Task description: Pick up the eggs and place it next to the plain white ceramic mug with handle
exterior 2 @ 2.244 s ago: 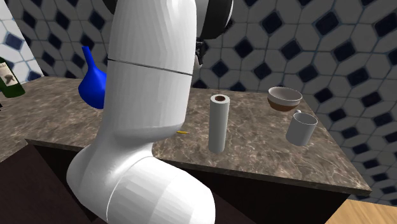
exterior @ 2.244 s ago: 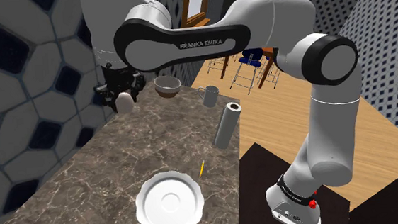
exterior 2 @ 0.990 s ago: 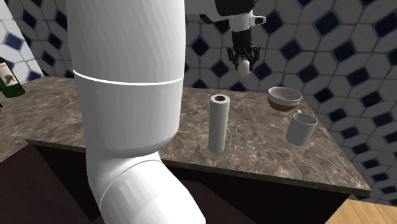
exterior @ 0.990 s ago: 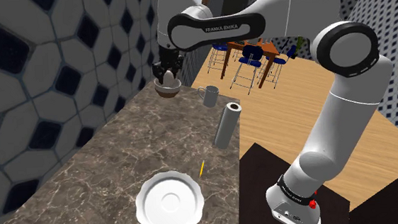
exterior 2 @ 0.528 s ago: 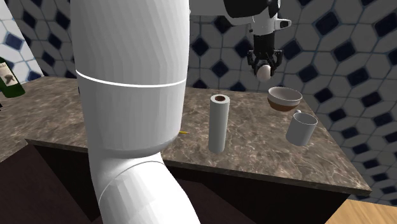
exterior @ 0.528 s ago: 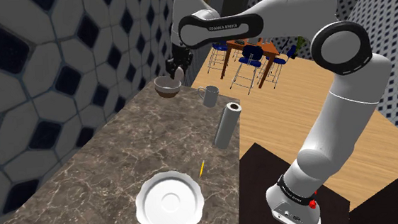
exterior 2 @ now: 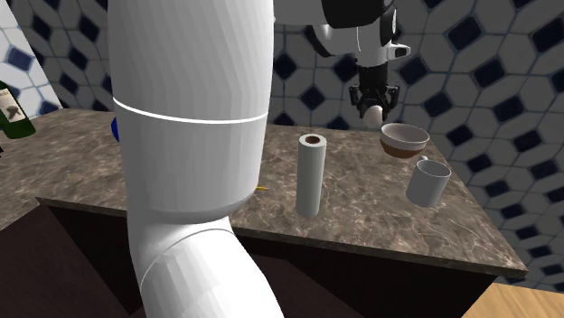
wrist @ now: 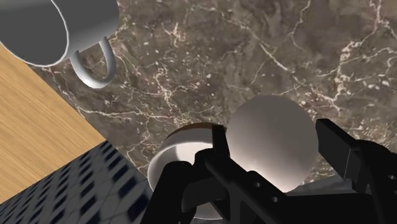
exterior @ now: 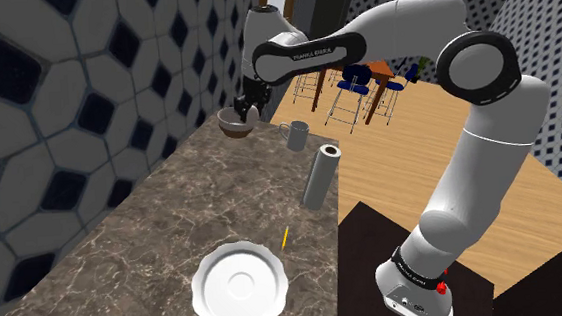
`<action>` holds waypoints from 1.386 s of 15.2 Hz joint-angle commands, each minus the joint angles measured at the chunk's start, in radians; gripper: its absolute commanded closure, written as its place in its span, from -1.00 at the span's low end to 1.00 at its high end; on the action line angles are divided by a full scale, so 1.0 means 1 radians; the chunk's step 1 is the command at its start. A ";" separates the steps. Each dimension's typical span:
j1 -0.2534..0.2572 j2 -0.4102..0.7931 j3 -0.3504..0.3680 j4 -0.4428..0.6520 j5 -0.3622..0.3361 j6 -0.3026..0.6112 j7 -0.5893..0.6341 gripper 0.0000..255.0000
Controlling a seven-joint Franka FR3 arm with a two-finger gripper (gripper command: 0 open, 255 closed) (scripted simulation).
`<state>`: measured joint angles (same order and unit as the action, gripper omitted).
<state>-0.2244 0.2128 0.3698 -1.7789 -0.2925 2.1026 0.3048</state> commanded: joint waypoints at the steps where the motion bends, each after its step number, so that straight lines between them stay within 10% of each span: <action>1: 0.001 0.009 -0.002 -0.016 -0.008 0.024 0.009 1.00; 21: 0.018 0.125 -0.034 -0.136 -0.104 0.242 0.102 1.00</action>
<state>-0.2082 0.3286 0.3384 -1.9152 -0.3911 2.3367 0.4021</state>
